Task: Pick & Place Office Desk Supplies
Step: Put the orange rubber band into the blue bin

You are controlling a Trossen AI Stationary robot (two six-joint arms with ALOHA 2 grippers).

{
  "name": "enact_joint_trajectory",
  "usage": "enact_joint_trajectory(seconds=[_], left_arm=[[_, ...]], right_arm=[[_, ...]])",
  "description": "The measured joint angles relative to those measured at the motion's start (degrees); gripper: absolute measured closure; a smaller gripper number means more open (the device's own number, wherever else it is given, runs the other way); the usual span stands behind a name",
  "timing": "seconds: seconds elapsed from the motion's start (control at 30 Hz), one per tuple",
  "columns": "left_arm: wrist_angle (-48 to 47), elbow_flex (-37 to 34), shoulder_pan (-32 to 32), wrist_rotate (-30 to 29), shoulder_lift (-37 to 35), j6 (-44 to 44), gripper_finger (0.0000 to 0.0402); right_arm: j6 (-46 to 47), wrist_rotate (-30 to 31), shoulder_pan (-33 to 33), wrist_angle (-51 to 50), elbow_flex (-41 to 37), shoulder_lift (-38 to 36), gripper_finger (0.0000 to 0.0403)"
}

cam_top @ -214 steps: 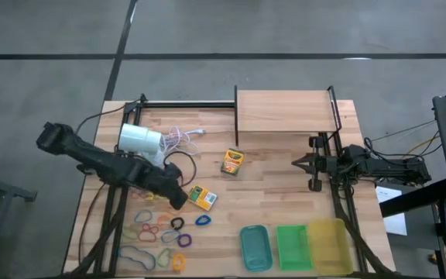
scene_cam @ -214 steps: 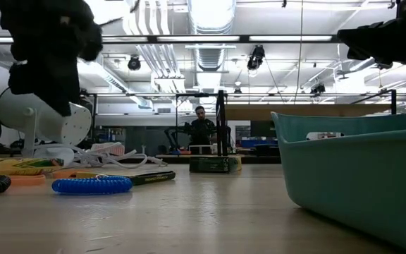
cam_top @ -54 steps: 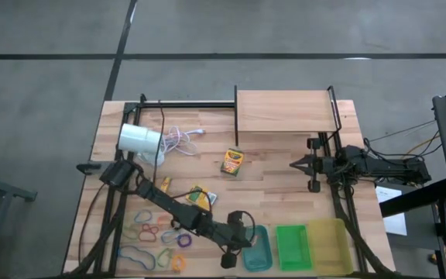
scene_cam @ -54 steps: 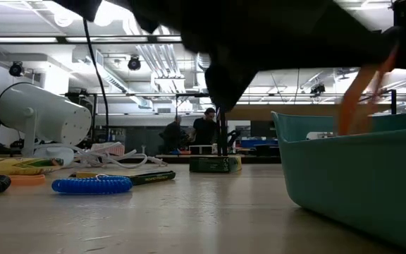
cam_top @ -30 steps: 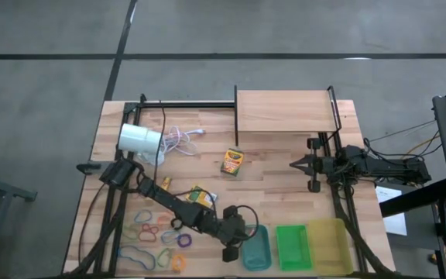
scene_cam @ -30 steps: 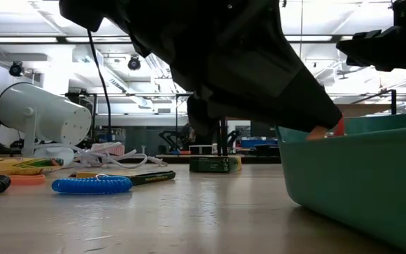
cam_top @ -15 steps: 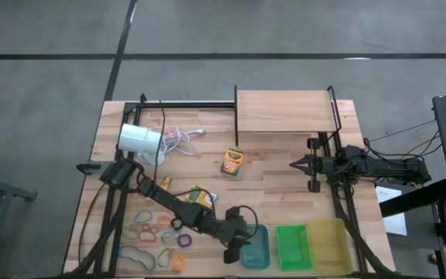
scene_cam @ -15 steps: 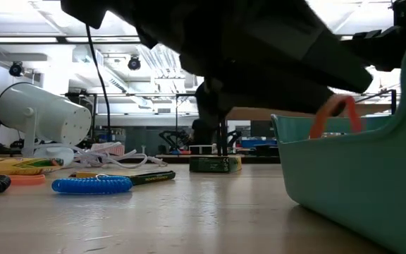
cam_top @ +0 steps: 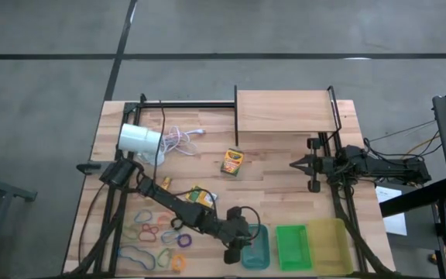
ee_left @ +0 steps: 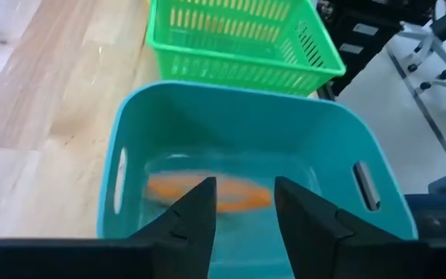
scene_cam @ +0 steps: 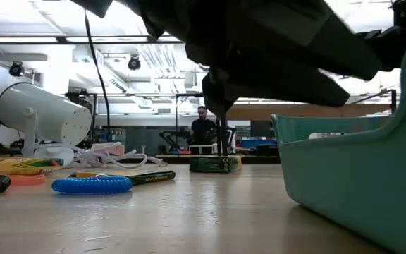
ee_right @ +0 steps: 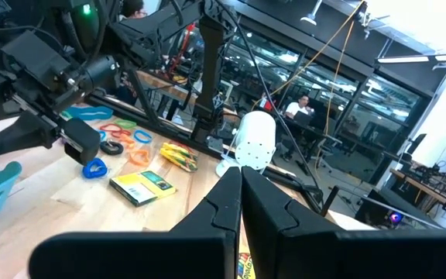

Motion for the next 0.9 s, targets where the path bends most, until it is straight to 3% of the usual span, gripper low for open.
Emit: enact_joint_trajectory(seconds=[0.53,0.9], left_arm=[[-1.26,0.0,-0.16,0.2,-1.05,-0.18,0.0265],[-19.38,-0.02,-1.56,-1.31,-10.21,-10.04,0.0267]], right_arm=[[0.0,0.0,0.0,0.0,-0.02,0.0,0.0394],[0.02,0.0,-0.01,0.0,-0.02,0.02,0.0394]])
